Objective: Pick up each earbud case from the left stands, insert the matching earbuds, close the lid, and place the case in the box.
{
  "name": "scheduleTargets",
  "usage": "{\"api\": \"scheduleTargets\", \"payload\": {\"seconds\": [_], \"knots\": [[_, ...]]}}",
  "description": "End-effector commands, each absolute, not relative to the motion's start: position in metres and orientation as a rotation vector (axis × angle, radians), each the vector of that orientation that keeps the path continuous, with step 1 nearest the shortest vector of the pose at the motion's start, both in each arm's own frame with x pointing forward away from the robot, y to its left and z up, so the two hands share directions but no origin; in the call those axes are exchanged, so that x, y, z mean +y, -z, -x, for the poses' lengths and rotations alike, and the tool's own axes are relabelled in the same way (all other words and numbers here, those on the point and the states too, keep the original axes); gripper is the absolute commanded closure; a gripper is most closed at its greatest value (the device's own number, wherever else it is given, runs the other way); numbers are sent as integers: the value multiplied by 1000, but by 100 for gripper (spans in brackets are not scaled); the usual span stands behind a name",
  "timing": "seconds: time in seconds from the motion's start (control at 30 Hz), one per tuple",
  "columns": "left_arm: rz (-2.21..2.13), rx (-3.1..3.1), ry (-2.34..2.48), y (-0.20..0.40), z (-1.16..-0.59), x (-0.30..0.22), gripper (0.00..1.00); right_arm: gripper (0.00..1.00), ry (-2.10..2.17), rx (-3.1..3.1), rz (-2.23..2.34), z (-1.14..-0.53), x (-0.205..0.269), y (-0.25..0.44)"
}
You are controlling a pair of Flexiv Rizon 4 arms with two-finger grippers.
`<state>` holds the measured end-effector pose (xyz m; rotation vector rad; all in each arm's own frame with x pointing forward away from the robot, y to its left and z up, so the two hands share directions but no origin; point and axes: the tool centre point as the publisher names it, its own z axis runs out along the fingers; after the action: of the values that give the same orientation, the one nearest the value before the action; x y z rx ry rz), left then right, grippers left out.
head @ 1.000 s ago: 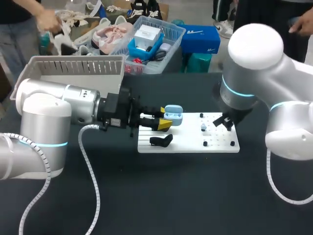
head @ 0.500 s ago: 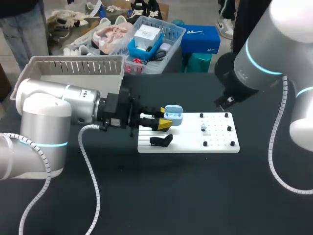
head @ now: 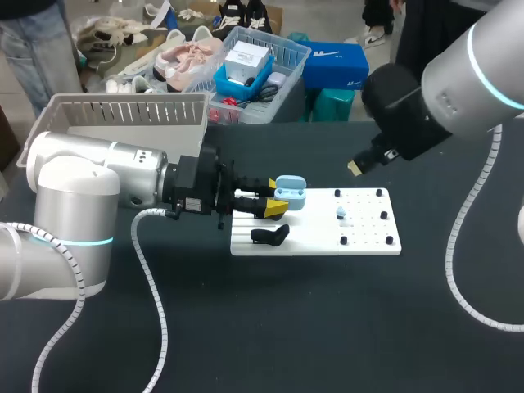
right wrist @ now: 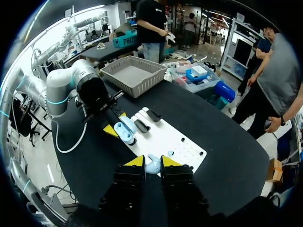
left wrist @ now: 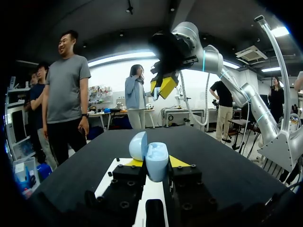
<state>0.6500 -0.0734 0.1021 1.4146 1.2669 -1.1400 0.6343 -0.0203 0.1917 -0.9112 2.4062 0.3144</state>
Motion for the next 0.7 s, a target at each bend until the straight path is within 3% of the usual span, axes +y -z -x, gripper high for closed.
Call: {"api": "scheduleTargets", "payload": {"seconds": [0.03,0.5,0.7], "knots": [[-1412,1268,1135,-102,-649,-74,100,100,-325,2408,917,-632,-25,-195],[-1412,1268,1135,-102,-649,-74,100,100,-325,2408,917,-632,-25,-195],[-1412,1268,1135,-102,-649,-74,100,100,-367,2494,678,-622,-13,-202]]}}
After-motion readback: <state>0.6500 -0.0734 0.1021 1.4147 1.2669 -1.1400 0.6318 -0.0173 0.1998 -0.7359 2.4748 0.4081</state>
